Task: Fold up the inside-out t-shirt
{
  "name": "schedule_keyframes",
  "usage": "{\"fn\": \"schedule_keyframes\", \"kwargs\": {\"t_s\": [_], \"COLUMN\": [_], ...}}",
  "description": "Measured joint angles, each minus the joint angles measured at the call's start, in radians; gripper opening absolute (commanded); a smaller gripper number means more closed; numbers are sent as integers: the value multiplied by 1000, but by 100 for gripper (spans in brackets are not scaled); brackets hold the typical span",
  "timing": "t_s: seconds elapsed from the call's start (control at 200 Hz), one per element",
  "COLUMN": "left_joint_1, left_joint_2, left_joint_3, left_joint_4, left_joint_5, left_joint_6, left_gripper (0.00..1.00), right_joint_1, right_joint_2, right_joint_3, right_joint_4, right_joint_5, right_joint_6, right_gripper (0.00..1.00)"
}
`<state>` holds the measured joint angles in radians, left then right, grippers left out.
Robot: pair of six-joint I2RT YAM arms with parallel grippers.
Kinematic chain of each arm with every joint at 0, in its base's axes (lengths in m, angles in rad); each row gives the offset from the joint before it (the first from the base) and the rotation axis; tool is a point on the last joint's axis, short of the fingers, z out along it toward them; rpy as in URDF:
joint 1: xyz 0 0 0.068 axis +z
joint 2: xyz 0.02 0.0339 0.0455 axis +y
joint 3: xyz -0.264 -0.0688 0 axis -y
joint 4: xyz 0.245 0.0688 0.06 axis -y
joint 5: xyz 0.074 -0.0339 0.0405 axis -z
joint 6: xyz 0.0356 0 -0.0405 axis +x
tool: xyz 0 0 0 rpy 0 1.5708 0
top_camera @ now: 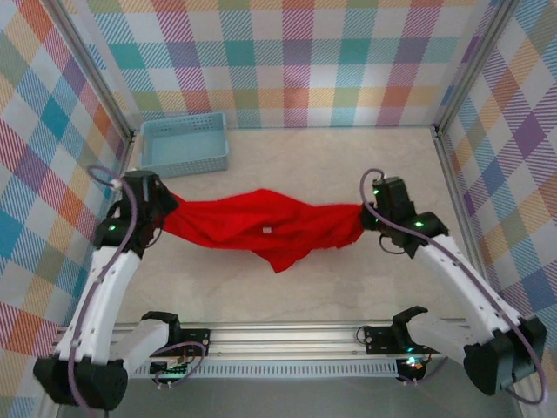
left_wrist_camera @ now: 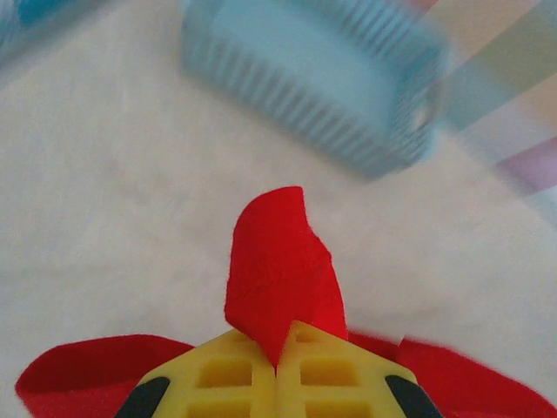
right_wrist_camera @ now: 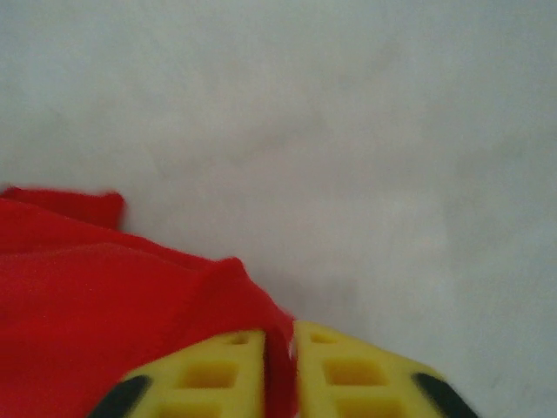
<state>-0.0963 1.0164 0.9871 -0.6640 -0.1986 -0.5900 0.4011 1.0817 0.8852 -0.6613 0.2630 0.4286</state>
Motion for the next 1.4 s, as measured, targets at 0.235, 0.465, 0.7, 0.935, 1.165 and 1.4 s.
{"fn": "schedule_keyframes", "kwargs": {"t_s": [0.235,0.465,0.7,0.935,1.165,1.4], "left_joint_1": [24,34,42,47,48,48], "left_joint_2": [99,98,99,114,142,133], "left_joint_3": [-121,-110,-89,-47,44,107], "left_joint_4": [-37,-34,-35,-42,-74,-114], "left_joint_5": [62,67,67,79,115,157], "left_joint_6": [-17,-17,-15,-11,8,18], "left_gripper": [0,0,0,0,0,0], "right_joint_1": [4,221,235,249,251,251], "right_joint_2": [95,163,378,472,437,255], "right_joint_3": [-81,21,29,76,105,128], "right_joint_4": [-39,2,40,50,23,-69], "right_joint_5": [-14,-31,-52,-77,-29,45], "right_joint_6": [56,5,0,-6,1,4], "right_gripper": [85,85,77,35,14,0]}}
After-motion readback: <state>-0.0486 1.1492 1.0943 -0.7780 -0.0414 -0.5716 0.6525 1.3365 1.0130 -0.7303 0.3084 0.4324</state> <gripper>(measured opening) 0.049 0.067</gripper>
